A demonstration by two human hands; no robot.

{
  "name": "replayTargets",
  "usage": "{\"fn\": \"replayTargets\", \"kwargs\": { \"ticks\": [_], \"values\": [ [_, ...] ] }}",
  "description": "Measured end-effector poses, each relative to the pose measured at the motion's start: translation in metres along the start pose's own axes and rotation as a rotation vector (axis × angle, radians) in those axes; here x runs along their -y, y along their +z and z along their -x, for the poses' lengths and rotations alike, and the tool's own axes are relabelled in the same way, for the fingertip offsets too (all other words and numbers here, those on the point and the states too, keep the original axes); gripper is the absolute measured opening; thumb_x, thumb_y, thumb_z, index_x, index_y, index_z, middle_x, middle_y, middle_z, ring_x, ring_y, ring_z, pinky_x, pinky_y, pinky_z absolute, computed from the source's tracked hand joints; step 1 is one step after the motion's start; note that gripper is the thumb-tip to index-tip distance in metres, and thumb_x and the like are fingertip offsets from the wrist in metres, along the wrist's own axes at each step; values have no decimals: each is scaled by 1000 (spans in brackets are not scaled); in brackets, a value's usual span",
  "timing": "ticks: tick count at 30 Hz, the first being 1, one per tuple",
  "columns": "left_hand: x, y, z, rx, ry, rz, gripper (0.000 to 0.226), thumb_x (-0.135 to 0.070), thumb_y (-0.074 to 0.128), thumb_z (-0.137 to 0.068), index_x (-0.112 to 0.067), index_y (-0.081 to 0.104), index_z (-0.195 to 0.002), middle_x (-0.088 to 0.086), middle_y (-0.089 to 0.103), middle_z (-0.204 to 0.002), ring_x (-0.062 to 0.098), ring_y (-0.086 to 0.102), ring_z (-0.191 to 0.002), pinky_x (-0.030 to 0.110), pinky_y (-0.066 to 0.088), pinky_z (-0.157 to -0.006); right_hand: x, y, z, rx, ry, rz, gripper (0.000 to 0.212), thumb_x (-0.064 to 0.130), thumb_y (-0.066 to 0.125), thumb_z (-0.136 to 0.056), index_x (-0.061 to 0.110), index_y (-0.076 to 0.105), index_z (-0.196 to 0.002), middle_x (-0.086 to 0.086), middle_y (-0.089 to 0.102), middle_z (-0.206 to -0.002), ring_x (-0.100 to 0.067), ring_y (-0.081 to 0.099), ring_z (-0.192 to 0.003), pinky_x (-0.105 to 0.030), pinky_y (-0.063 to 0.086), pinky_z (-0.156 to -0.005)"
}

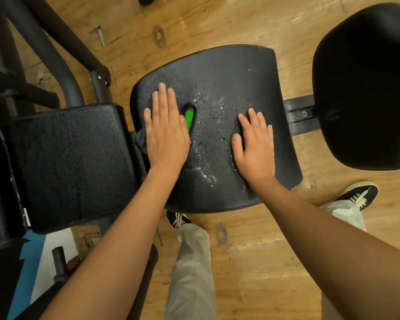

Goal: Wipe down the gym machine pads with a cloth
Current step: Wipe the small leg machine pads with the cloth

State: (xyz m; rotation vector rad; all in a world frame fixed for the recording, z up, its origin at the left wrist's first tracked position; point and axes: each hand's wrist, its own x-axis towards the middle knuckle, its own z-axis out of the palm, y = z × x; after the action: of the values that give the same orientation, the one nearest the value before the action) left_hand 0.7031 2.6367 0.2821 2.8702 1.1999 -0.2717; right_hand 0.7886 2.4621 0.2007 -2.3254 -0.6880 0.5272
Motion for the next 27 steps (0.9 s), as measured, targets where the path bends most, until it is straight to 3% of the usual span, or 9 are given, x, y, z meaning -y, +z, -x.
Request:
{"fn": "replayTargets", "kwargs": {
  "ticks": [6,10,15,23,27],
  "values": [
    [-7,12,100,86,25,-21,60,-25,33,-108,-8,13,-162,8,4,-171,23,6,-157,46,12,-125,-1,0,1,3,-1,1,49,32,41,-107,19,43,-154,-4,30,-167,-24,16,-157,-50,12,-126],
    [-7,15,105,106,30,-51,60,-25,31,-108,-8,12,-162,8,4,-171,24,8,-157,47,15,-124,0,-1,1,3,-4,-10,49,32,41,-107,18,43,-154,-5,30,-167,-24,16,-157,-51,13,-126],
    [-4,11,69,80,54,-46,62,-26,34,-107,-8,13,-162,8,5,-171,24,9,-157,47,14,-124,0,0,1,-5,-4,-10,49,31,42,-106,19,44,-154,-4,30,-166,-24,16,-157,-51,13,-126],
    [-10,-9,-72,-11,13,9,62,-24,30,-107,-9,8,-163,8,1,-171,23,3,-158,46,5,-127,0,1,1,-9,-4,-11,48,31,43,-107,19,44,-154,-3,30,-166,-24,16,-157,-50,11,-127],
    [-14,-10,-87,-32,10,11,61,-24,29,-108,-9,8,-163,8,2,-171,23,3,-158,45,6,-128,-1,1,1,-9,-5,-12,48,30,44,-107,19,43,-154,-3,30,-167,-23,15,-157,-48,10,-127]
  ]
}}
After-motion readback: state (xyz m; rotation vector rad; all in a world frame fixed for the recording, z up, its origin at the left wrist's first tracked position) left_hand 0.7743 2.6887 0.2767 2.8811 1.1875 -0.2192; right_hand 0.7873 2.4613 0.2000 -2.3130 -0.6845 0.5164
